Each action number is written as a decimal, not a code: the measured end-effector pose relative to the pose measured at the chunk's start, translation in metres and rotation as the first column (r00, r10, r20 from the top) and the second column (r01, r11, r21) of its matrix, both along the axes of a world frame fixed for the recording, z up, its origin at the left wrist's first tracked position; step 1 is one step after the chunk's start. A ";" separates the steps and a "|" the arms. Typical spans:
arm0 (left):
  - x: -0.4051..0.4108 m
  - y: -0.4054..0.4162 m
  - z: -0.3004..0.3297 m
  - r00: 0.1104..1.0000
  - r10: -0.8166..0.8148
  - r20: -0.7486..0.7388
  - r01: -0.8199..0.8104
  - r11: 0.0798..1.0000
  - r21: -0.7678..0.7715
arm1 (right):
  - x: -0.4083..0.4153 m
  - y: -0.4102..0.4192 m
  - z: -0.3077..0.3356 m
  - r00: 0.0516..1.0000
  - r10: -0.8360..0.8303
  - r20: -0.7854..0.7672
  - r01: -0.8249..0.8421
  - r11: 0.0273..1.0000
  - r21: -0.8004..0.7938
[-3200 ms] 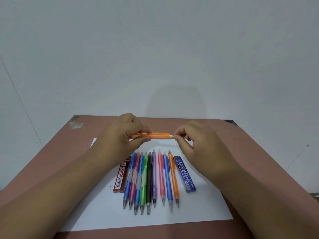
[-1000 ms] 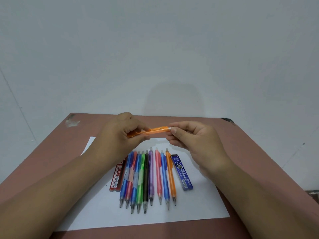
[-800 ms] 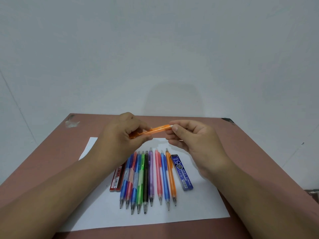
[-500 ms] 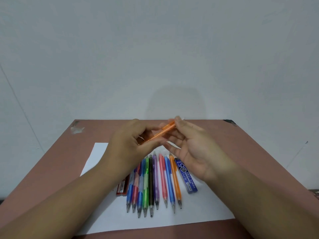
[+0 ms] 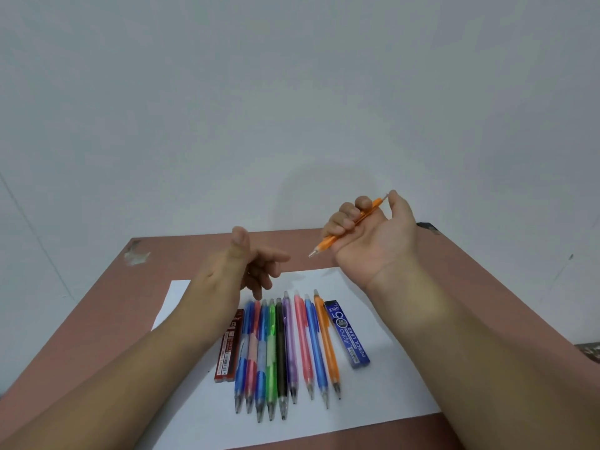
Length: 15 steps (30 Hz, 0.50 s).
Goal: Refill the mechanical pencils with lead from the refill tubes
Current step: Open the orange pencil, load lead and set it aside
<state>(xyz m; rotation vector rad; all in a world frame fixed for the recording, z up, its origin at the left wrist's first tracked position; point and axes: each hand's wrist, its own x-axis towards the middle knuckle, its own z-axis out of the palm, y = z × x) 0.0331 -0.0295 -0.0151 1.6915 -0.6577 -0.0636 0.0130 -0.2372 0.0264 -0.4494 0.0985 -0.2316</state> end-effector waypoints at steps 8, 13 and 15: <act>0.000 -0.004 0.002 0.952 -0.089 -0.294 0.060 0.992 -0.107 | -0.010 0.004 -0.007 0.999 0.027 0.026 -0.025 0.997 -0.074; 0.002 -0.003 0.001 0.960 -0.026 -0.280 0.010 0.998 -0.060 | -0.010 0.007 -0.009 0.999 0.030 0.036 -0.027 0.996 -0.081; 0.002 -0.003 0.001 0.959 -0.016 -0.282 0.003 0.999 -0.046 | -0.009 0.007 -0.011 0.999 0.037 0.035 -0.034 0.996 -0.082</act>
